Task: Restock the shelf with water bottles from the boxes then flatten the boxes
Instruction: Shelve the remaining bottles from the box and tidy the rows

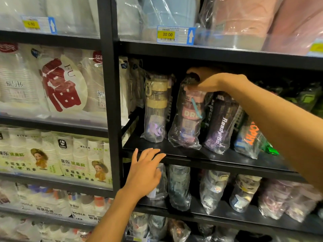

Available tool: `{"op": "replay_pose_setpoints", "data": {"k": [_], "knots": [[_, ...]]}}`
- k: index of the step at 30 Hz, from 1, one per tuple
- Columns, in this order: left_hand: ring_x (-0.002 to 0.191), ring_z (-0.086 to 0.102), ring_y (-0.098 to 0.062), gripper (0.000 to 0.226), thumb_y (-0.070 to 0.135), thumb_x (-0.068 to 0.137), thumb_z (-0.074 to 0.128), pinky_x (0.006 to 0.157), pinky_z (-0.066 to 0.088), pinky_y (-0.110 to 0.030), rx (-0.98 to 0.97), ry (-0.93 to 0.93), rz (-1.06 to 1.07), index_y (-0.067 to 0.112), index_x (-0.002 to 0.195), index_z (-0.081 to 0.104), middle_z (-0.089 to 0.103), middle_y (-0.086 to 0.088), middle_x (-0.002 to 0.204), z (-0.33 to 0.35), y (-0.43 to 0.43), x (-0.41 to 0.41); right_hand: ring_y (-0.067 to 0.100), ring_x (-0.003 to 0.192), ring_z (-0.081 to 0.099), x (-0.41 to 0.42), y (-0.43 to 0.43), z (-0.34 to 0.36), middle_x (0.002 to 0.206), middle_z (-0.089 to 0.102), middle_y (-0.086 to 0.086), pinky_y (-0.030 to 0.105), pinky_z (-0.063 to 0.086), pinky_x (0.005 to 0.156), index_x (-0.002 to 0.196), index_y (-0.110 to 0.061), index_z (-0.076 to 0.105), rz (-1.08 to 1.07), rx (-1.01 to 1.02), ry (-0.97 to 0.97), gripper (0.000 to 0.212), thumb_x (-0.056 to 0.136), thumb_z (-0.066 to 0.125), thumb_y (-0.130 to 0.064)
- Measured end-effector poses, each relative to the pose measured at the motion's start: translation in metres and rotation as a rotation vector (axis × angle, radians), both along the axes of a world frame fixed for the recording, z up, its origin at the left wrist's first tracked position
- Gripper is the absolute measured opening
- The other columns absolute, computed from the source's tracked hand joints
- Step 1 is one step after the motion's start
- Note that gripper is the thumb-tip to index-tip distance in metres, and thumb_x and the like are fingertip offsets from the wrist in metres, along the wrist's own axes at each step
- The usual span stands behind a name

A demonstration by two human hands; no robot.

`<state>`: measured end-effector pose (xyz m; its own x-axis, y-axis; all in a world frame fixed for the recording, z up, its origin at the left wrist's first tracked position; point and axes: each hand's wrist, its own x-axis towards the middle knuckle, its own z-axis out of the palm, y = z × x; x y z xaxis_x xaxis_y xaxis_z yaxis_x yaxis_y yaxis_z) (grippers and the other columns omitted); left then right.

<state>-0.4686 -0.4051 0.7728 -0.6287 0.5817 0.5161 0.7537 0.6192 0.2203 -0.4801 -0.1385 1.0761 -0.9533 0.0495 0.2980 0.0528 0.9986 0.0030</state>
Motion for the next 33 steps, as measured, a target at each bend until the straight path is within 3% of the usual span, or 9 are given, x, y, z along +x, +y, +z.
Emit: {"op": "replay_pose_setpoints", "data": {"k": [4,9,11,13,16,21,29,33], "knots": [[0.159,0.006,-0.017,0.070,0.031,0.098,0.048,0.125,-0.011,-0.057,-0.097,0.015,-0.047,0.041,0.162,0.020,0.014,0.013,0.171,0.002,0.029,0.011,0.030,0.120,0.059,0.016,0.014,-0.007,0.132,0.061,0.005,0.043,0.048,0.104,0.136,-0.021,0.057,-0.021,-0.018,-0.105,0.058,0.089,0.075,-0.049],[0.156,0.024,-0.018,0.065,0.038,0.095,0.044,0.124,0.004,-0.064,-0.102,0.054,-0.003,0.045,0.158,0.030,0.029,0.015,0.167,-0.009,0.046,0.011,0.024,0.116,0.060,0.005,0.027,-0.023,0.124,0.060,-0.007,0.042,0.049,0.102,0.114,-0.042,0.050,0.017,-0.082,-0.108,0.067,0.061,0.074,-0.075],[0.155,0.026,-0.018,0.064,0.037,0.095,0.045,0.124,0.009,-0.063,-0.107,0.049,0.004,0.045,0.157,0.032,0.031,0.015,0.166,-0.007,0.046,0.011,0.026,0.115,0.059,0.003,0.023,-0.024,0.120,0.057,-0.005,0.043,0.048,0.101,0.114,-0.039,0.047,0.030,-0.078,-0.100,0.068,0.064,0.077,-0.073],[0.154,0.028,-0.018,0.064,0.037,0.094,0.046,0.123,0.011,-0.062,-0.105,0.050,0.010,0.045,0.156,0.034,0.032,0.015,0.165,-0.007,0.046,0.012,0.026,0.111,0.058,0.004,0.015,-0.024,0.120,0.057,0.000,0.041,0.048,0.095,0.118,-0.033,0.048,0.015,-0.124,-0.074,0.083,0.057,0.076,-0.081],[0.153,0.029,-0.017,0.064,0.036,0.093,0.048,0.123,0.013,-0.062,-0.104,0.040,0.021,0.045,0.155,0.035,0.034,0.015,0.164,-0.008,0.048,0.013,0.033,0.122,0.053,-0.004,0.010,-0.031,0.142,0.051,0.015,0.032,0.036,0.090,0.147,-0.012,0.037,0.004,-0.126,-0.037,0.102,0.072,0.082,-0.065],[0.154,0.025,-0.016,0.065,0.033,0.094,0.052,0.124,0.008,-0.061,-0.093,0.024,0.014,0.046,0.155,0.034,0.032,0.017,0.165,-0.009,0.048,0.011,0.030,0.120,0.057,-0.013,0.006,-0.034,0.127,0.055,0.005,0.030,0.039,0.084,0.138,-0.016,0.049,0.026,-0.111,0.018,0.071,0.080,0.086,-0.036],[0.156,0.020,-0.015,0.066,0.031,0.095,0.051,0.125,0.004,-0.059,-0.097,0.011,0.006,0.046,0.156,0.032,0.028,0.018,0.166,-0.008,0.046,0.011,0.025,0.108,0.057,-0.007,0.006,-0.036,0.130,0.059,0.008,0.030,0.045,0.082,0.137,-0.016,0.053,0.030,-0.126,0.061,0.069,0.078,0.087,-0.032],[0.156,0.020,-0.015,0.068,0.029,0.095,0.054,0.124,0.004,-0.059,-0.103,0.011,0.002,0.047,0.156,0.031,0.028,0.018,0.166,-0.008,0.045,0.010,0.030,0.118,0.059,-0.004,0.006,-0.039,0.136,0.058,0.010,0.035,0.051,0.090,0.141,-0.017,0.050,0.032,-0.140,0.059,0.071,0.081,0.085,-0.033]]}}
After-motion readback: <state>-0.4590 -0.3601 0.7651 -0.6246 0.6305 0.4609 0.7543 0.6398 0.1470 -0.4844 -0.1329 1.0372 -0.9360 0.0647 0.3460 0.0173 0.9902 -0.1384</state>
